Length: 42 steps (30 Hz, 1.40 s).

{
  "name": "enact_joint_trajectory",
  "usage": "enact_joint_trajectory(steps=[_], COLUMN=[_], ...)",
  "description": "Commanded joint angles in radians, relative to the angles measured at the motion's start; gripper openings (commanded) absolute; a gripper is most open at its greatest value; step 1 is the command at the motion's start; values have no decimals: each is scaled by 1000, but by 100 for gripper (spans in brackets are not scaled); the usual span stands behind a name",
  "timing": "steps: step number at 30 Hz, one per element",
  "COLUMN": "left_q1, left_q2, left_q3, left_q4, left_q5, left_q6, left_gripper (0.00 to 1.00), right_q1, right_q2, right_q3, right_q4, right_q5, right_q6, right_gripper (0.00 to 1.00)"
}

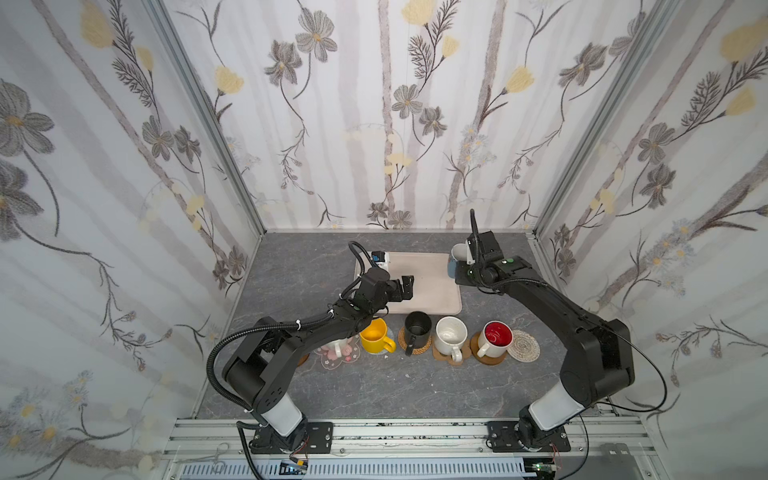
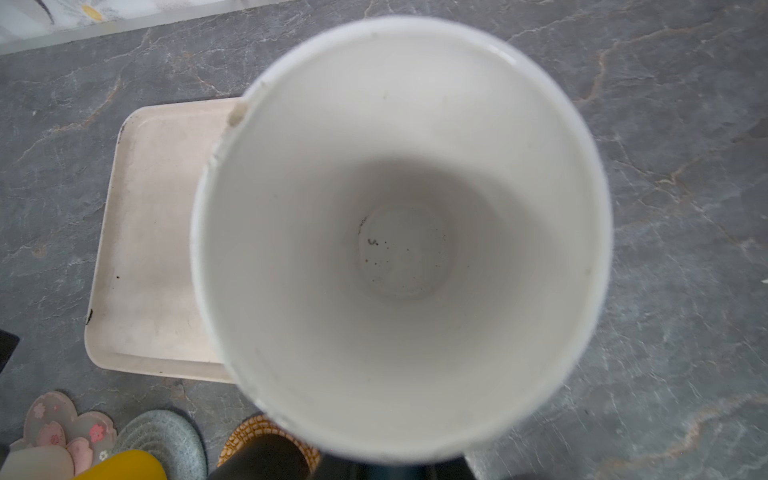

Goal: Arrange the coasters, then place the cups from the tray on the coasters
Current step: 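Lift the blue floral mug off the tray with the right gripper while the left withdraws, then carry the blue floral mug toward the woven coaster with the right gripper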

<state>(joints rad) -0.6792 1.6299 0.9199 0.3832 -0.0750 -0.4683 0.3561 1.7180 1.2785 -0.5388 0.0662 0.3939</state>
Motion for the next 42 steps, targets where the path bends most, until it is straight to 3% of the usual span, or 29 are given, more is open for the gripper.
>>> enact_joint_trajectory(steps=[1,10,18,42], left_q1=[-13,-29,-28,-6], left_q2=[2,-5,-6,39], left_q3=[1,9,7,1], left_q4=[3,3,3,-7], left_q5=[5,38,43,34], left_q6=[-12,-20,-14,-23], left_gripper=[100,100,100,100], right_q1=[-35,-210,-344,-394], right_q2=[-86,-362,-530,-569], right_q3=[-75,-329,-446,-518], right_q4=[40,-11,-46,-222], right_q5=[37,85,71,155], right_q6=[28,66,104,243], right_gripper=[1,1,2,3])
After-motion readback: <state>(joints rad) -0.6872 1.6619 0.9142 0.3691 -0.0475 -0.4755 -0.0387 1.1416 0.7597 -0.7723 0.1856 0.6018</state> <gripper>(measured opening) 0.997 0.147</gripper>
